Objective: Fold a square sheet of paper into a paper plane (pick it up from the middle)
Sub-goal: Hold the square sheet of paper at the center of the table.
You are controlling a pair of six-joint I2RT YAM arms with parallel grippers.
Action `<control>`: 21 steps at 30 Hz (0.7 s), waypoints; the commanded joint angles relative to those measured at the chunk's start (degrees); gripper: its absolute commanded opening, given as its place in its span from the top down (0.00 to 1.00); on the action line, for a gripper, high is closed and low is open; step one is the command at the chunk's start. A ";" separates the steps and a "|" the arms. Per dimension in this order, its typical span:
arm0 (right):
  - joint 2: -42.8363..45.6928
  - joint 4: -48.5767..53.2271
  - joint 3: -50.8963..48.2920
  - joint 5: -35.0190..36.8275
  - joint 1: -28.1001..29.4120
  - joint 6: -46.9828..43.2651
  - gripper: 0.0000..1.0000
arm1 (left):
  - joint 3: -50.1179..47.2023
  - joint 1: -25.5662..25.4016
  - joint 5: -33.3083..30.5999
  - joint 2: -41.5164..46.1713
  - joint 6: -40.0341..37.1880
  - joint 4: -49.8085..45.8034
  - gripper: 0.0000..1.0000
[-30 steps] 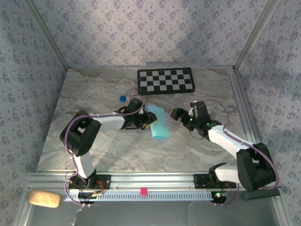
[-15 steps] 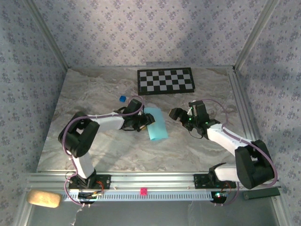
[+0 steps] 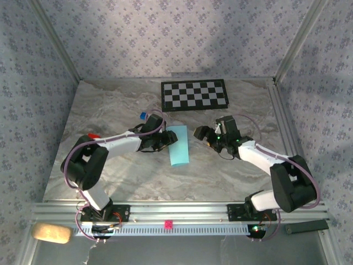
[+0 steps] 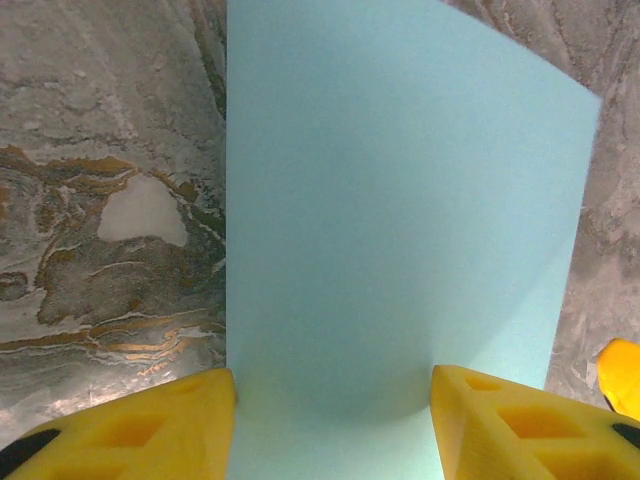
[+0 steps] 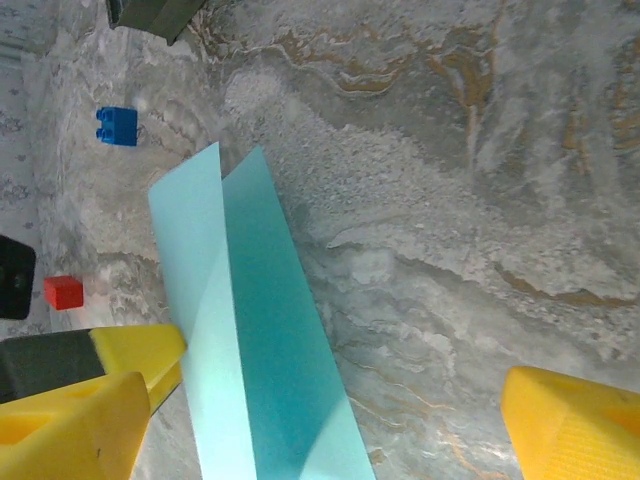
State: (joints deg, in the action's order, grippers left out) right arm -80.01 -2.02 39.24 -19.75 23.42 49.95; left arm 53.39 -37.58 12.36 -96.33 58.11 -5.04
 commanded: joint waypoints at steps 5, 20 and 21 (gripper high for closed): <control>-2.96 -0.29 3.57 -4.31 1.78 -1.76 0.10 | -0.21 0.27 -1.26 -2.37 -0.18 -1.38 0.47; -13.90 2.48 10.40 -13.44 5.35 -6.49 0.45 | 0.58 0.75 -4.52 -4.10 2.32 -2.25 0.46; -14.81 3.44 11.11 -13.07 5.70 -6.77 0.48 | 0.64 0.71 -4.55 -4.34 2.45 -2.17 0.45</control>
State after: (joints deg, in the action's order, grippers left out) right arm -92.95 -0.64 47.94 -30.30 28.32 44.51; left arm 53.41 -37.10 9.10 -99.26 59.66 -5.98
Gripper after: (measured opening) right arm 0.535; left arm 0.543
